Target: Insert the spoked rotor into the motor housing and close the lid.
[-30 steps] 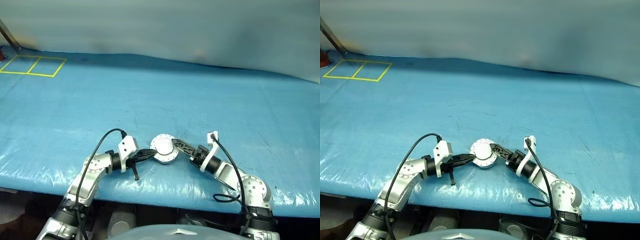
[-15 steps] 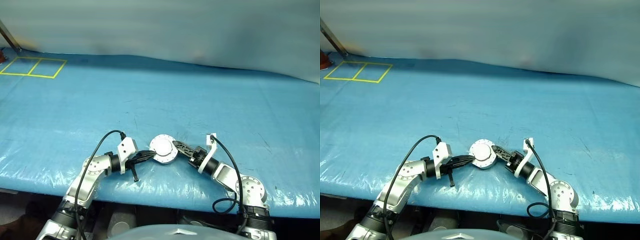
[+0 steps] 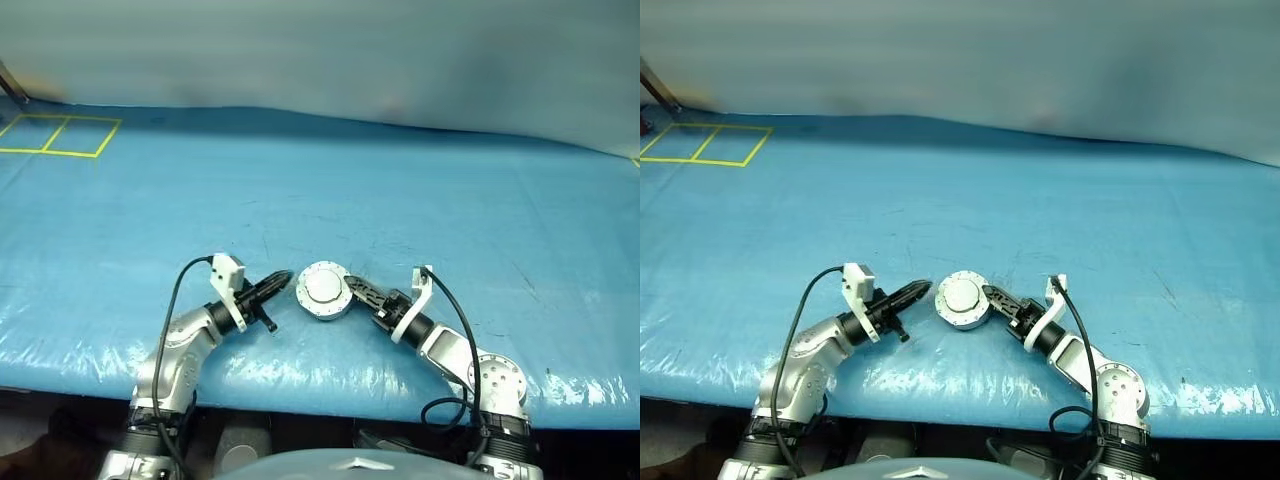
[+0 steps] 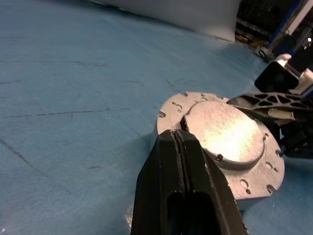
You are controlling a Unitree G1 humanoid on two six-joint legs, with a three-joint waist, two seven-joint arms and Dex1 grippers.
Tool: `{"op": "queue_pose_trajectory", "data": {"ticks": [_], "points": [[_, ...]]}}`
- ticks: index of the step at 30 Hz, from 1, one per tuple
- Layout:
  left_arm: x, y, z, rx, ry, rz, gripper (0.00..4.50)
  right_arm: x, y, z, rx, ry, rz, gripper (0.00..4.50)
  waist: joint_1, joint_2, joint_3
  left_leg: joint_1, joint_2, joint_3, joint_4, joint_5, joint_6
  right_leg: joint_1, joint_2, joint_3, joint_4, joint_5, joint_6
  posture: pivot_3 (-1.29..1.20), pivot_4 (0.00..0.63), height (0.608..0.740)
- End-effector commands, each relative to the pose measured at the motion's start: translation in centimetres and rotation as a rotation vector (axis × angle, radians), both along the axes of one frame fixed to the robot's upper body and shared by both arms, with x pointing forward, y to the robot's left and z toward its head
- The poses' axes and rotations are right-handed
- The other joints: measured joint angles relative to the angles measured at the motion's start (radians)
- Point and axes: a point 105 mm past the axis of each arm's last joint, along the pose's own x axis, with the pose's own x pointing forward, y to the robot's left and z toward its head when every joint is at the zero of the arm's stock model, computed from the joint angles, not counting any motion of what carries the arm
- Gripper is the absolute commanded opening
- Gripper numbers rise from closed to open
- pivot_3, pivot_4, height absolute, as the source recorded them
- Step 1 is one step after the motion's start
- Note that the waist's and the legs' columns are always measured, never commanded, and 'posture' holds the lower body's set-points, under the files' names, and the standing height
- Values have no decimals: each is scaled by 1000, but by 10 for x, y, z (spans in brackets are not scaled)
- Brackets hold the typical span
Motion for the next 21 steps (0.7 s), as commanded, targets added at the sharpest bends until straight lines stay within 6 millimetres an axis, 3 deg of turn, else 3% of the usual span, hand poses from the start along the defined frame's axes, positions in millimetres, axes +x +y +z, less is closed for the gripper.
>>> {"op": "queue_pose_trajectory", "data": {"ticks": [1, 4, 17, 21], "points": [[-3, 2, 14, -92, 5, 13, 0, 6, -3, 16, 39, -50, -31, 1257, 0, 0, 0, 0, 0, 0, 0, 0, 0, 0, 0, 0, 0, 0, 0, 0, 150, 740], [-6, 4, 16, -173, 32, 32, 0, 12, -6, 29, 94, -86, -68, 1257, 0, 2, 2, -1, 0, 0, 0, 0, 0, 0, 0, 0, 0, 0, 0, 0, 150, 740], [-14, -10, 19, -540, 207, 33, 4298, 24, -1, 86, 284, -215, -153, 1257, -6, 4, 9, -4, 0, -1, 4, 0, 0, -2, 1, 0, 0, 1, 2, 0, 150, 740], [-17, -17, 20, -626, 293, -20, 4446, 21, 6, 93, 313, -221, -118, 1257, -10, 4, 9, -4, 0, -1, 4, 0, 0, -2, 1, 0, 0, 1, 2, 0, 150, 740]]}}
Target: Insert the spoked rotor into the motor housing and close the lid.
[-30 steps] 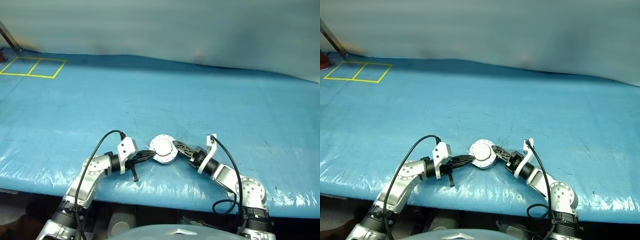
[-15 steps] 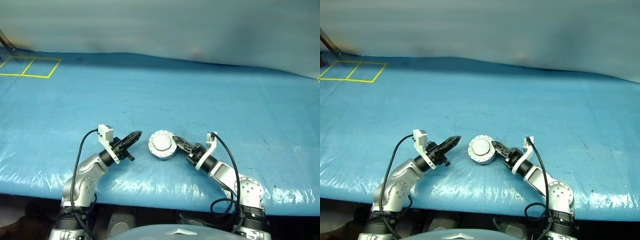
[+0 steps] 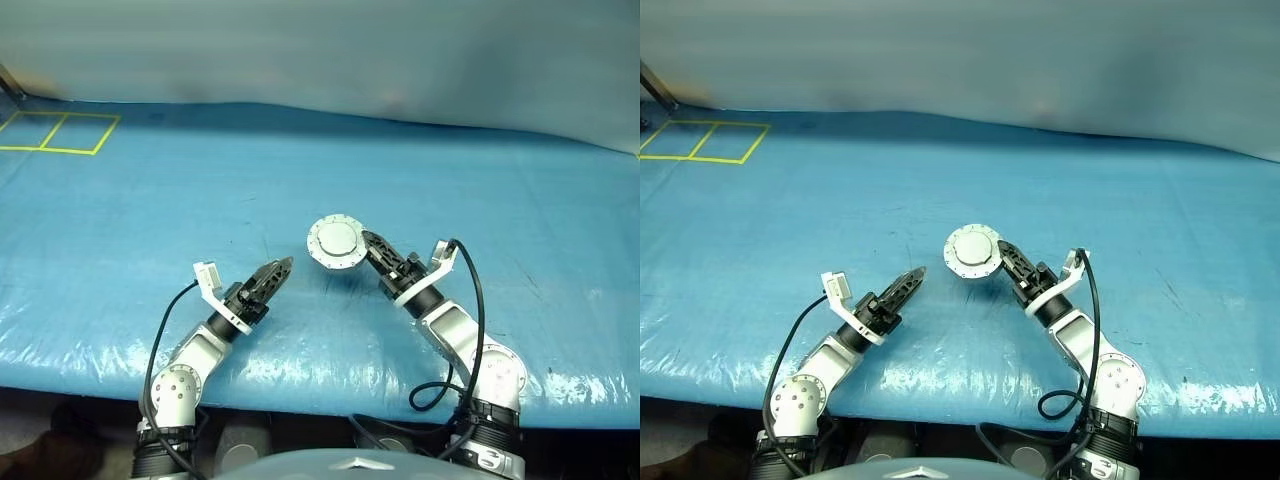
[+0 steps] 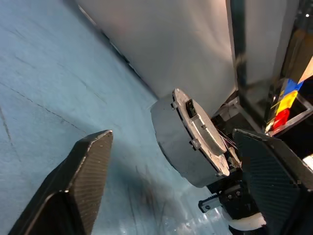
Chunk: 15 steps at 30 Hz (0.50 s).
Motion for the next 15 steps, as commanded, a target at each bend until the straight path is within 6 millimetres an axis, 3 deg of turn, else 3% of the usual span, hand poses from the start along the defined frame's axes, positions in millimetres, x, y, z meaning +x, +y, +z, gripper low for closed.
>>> {"op": "queue_pose_trajectory", "data": {"ticks": [1, 15], "points": [[-3, -8, 16, -98, 5, -67, 4446, -4, 10, 35, 71, -128, 53, 1257, -2, 0, 0, 0, 0, 0, 0, 0, 0, 0, 0, 0, 0, 0, 0, 0, 150, 740], [2, -35, 29, -178, -10, -178, 4446, -18, 32, 36, 49, -149, 192, 1257, -4, 0, 0, 0, 0, 0, 1, 0, 0, 0, 0, 0, 0, 0, 0, 0, 150, 740]]}}
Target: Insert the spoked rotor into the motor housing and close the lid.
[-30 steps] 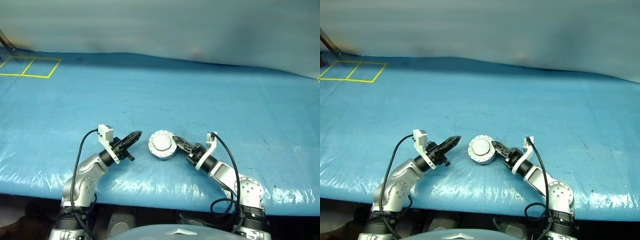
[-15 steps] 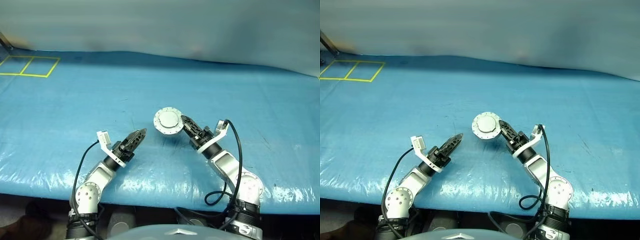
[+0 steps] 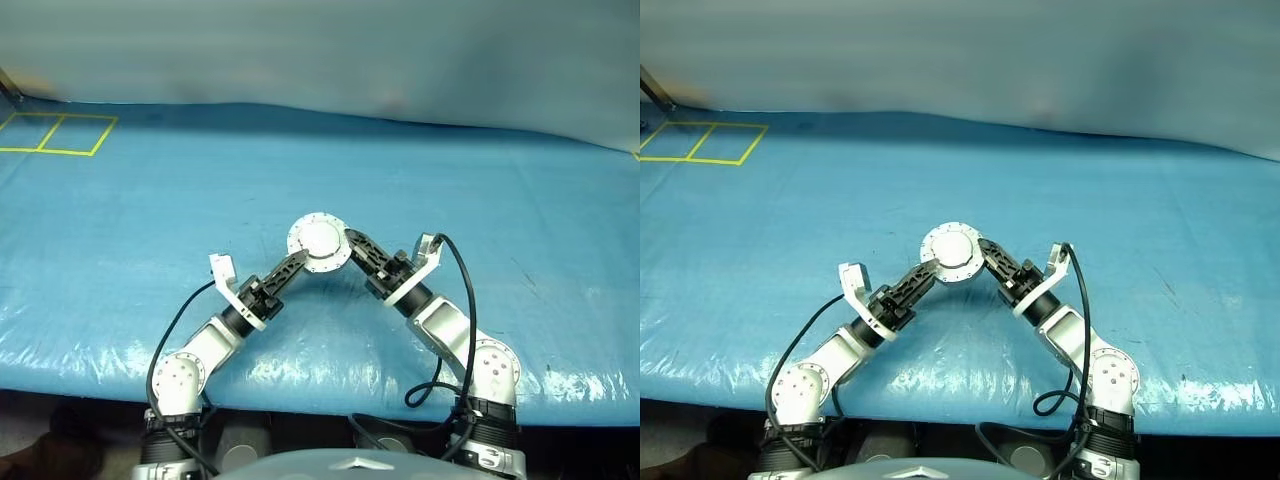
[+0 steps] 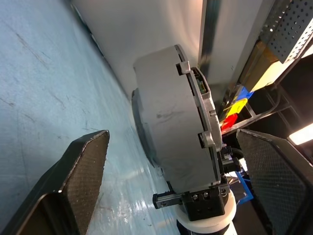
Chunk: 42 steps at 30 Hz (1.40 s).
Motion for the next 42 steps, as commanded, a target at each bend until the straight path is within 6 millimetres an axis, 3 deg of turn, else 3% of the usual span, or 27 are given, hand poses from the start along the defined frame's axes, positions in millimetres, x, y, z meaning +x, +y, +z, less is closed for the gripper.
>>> {"op": "queue_pose_trajectory", "data": {"ticks": [1, 7, 10, 14, 22, 26, 31, 38, 42], "points": [[1, -10, 10, -32, -39, -38, 4446, -10, 10, 28, 50, -122, 60, 1257, 0, 0, 0, 0, 0, 0, 0, 0, 0, 0, 0, 0, 0, 0, 0, 0, 150, 740], [3, -15, 15, -45, -89, -32, 4446, -10, 10, 28, 54, -123, 55, 1257, 0, 0, 0, 0, 0, 0, 1, 0, 0, 0, 0, 0, 0, 0, 0, 0, 150, 740], [3, -15, 16, -61, -90, -28, 3868, -9, 9, 26, 54, -118, 50, 1257, 0, 0, 0, 0, 0, 0, 1, 0, 0, 0, 0, 0, 0, 0, 0, 0, 150, 740], [4, -14, 16, -97, -71, -5, 2687, -8, 9, 23, 49, -105, 41, 1257, 1, 0, 0, 0, 0, 0, 1, 0, 0, 0, 0, 0, 0, 0, 0, 0, 150, 740], [6, -12, 11, -99, -27, 13, 2612, -1, 8, 15, -9, -88, 1, 1257, 0, 0, 0, 0, 0, 0, 1, 0, 0, 1, 0, 0, 0, 0, 1, 0, 150, 740], [8, -11, 9, -83, -26, 35, 2612, 2, 5, 12, -45, -99, -28, 2550, 1, 0, 0, 0, 0, 0, 1, 0, 0, 1, 0, 0, 0, 0, 1, 0, 150, 740], [14, -3, 7, -60, -20, 101, 2612, 18, -11, 10, -121, -108, -190, 4123, 0, 0, 0, 0, 0, 0, 2, 0, 0, 1, 0, 0, 0, 1, 1, 0, 150, 740], [43, 37, -5, 29, 36, 419, 2612, 24, -17, -3, -259, -102, -244, 4123, 0, 0, 0, 0, 0, 0, 2, 0, 0, 1, 1, 0, 0, 1, 2, 0, 150, 740], [69, 82, -20, 112, 158, 697, 2612, 27, -22, -7, -271, -85, -276, 4123, 4, -1, 0, 0, 0, 0, 2, 0, 0, 1, 1, 0, 0, 1, 2, 0, 150, 740]]}}
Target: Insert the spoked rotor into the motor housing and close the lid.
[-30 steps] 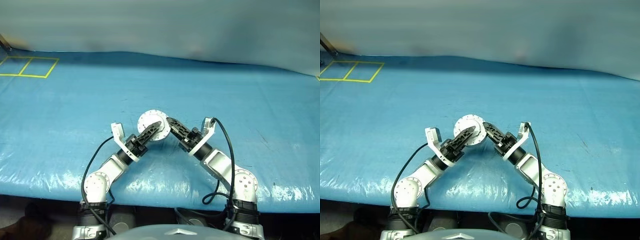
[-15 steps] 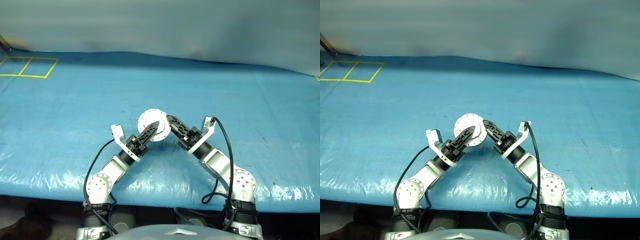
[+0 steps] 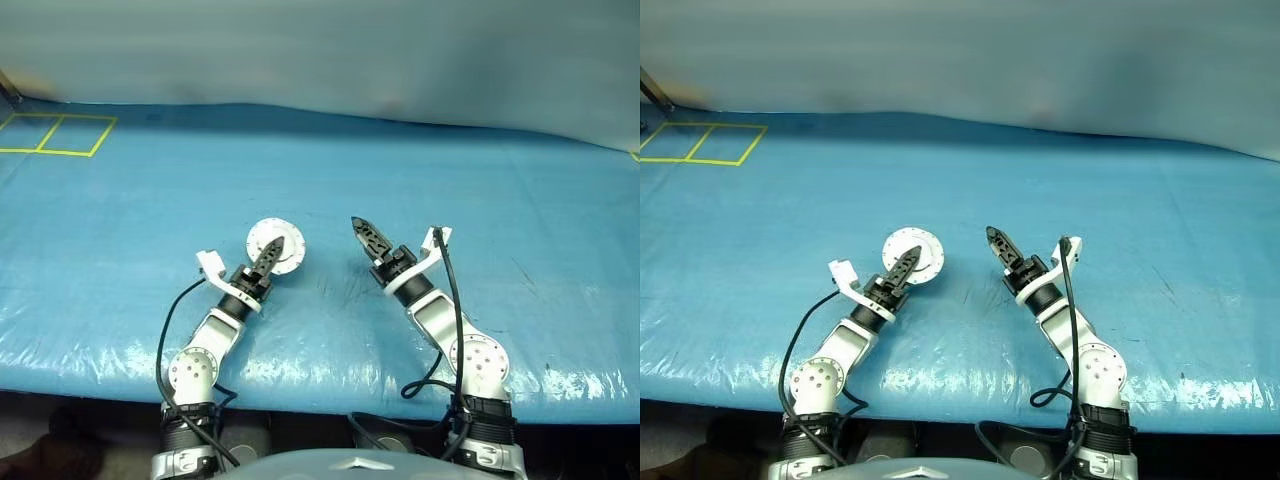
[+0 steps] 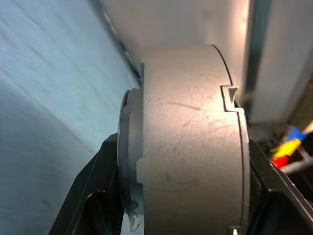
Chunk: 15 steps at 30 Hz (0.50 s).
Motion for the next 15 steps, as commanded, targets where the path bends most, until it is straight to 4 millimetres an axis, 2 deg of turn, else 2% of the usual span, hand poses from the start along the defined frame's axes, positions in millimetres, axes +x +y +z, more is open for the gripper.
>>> {"op": "queue_pose_trajectory", "data": {"ticks": [1, 6, 12, 15], "points": [[25, 31, 15, -4, -6, 229, 2612, 3, -2, 4, -2, -23, -22, 4123, 5, -1, 1, 0, 0, 0, 0, 0, 0, 0, 0, 0, 0, 0, 0, 0, 150, 740], [51, 55, 13, 35, 71, 352, 2612, 3, 2, 2, -2, -18, -13, 4123, 19, -3, 2, -1, -1, -2, 3, 0, 0, 2, 0, 0, -1, 1, 2, 0, 150, 740], [62, 58, 7, 59, 99, 355, 2612, 2, 1, 4, -8, -25, -19, 4123, 15, -3, 1, 0, -1, -2, 3, 0, 0, 3, 0, 0, 0, 3, 5, 0, 150, 740], [60, 62, 8, 82, 91, 362, 3356, 2, -1, 3, -10, -24, -25, 4165, 13, -3, 1, 0, -1, -2, 4, 0, 0, 3, 1, 0, 0, 3, 6, 0, 150, 740]]}}
